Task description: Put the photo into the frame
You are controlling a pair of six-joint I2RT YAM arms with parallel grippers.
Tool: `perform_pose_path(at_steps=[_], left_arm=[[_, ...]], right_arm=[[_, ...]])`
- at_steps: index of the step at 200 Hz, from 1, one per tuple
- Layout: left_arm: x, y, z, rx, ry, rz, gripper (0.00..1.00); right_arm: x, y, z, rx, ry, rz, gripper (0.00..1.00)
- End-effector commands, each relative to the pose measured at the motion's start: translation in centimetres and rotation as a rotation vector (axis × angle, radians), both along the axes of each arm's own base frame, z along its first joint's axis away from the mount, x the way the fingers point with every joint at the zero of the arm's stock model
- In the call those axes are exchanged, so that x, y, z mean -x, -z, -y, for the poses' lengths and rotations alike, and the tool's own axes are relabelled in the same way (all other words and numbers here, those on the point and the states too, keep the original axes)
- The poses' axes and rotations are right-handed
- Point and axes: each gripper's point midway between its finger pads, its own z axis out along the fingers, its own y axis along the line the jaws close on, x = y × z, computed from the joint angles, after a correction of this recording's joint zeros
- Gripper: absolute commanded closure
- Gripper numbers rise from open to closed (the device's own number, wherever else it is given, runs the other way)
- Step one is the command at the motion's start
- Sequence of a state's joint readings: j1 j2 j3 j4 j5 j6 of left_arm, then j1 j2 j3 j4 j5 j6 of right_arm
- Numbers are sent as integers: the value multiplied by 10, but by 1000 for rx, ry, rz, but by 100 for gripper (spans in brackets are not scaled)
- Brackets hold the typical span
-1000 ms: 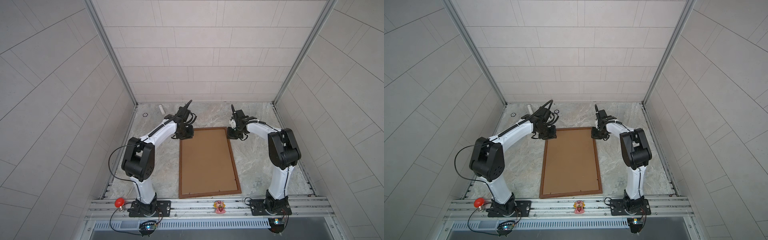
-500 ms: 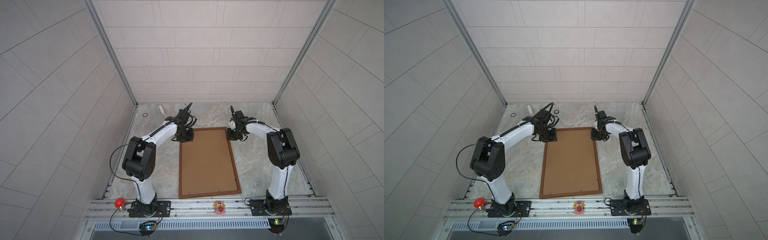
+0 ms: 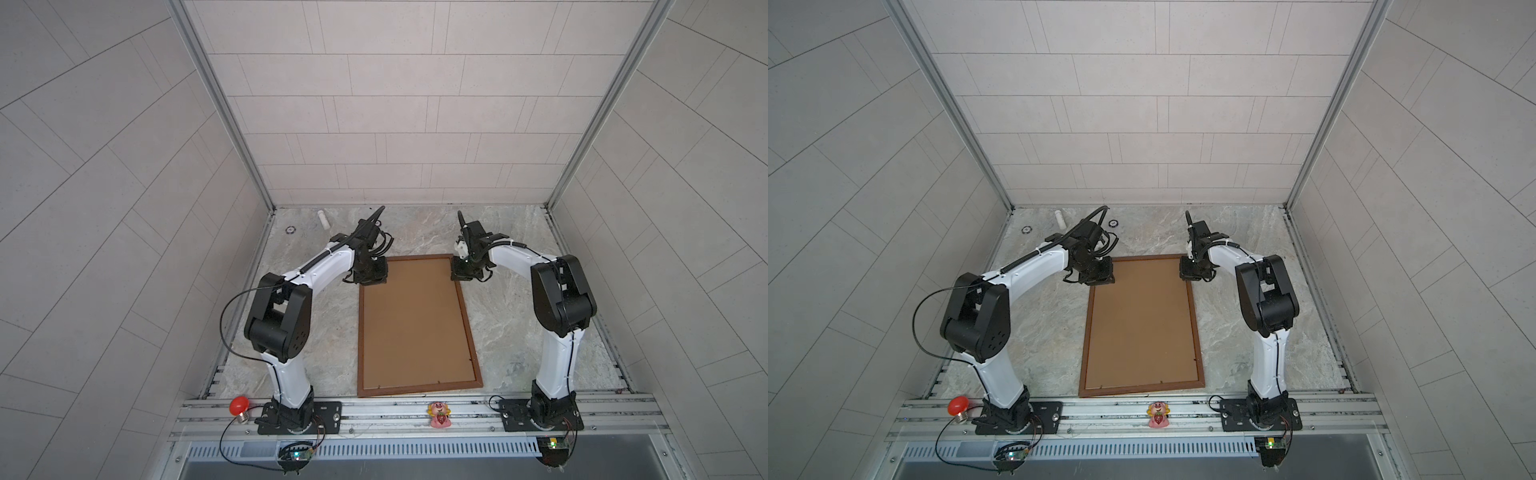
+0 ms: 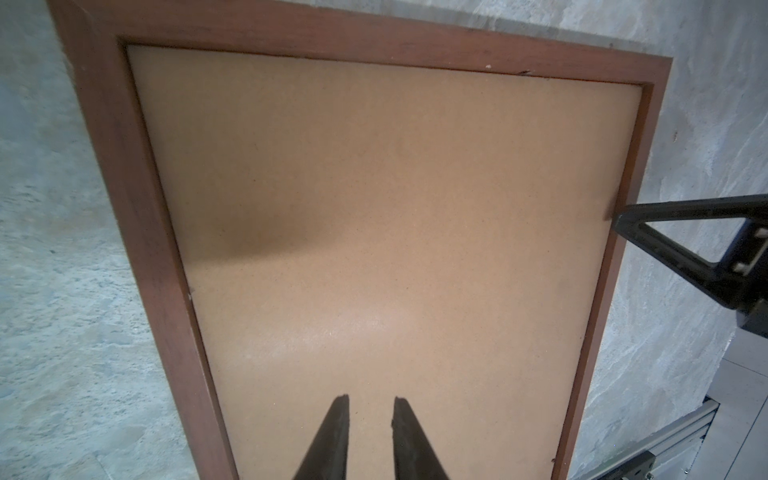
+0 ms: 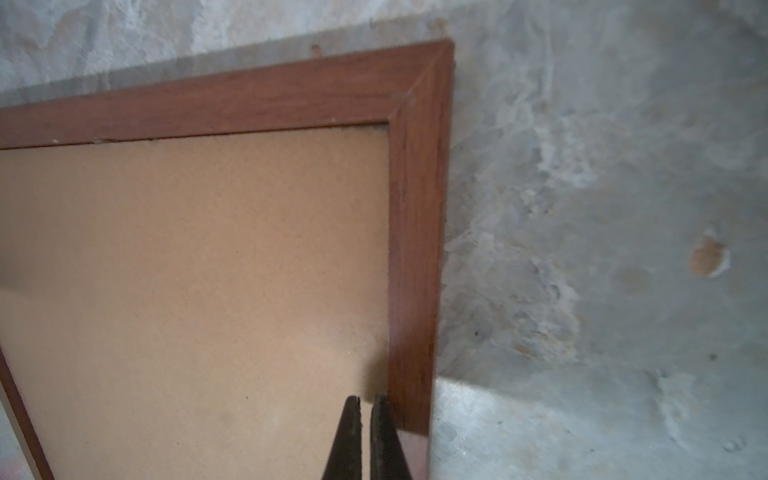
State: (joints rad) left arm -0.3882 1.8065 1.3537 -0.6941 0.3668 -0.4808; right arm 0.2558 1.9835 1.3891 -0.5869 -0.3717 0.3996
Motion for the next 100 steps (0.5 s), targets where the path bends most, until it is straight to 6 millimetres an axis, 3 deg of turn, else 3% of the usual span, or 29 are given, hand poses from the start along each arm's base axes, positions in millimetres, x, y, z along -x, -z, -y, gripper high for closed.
perform_pose_path(at_steps=[1,78,100], left_arm=[[3,-5,-4,7,1,8,76],[4,-7,-8,12,-4,8,76],[5,-7,-11,6,-2,8,76]], right_arm=[[17,25,0,42,-19,-87,100],[27,53,8,87,-6,-158,100],[27,54,8,79,0,-156,100]])
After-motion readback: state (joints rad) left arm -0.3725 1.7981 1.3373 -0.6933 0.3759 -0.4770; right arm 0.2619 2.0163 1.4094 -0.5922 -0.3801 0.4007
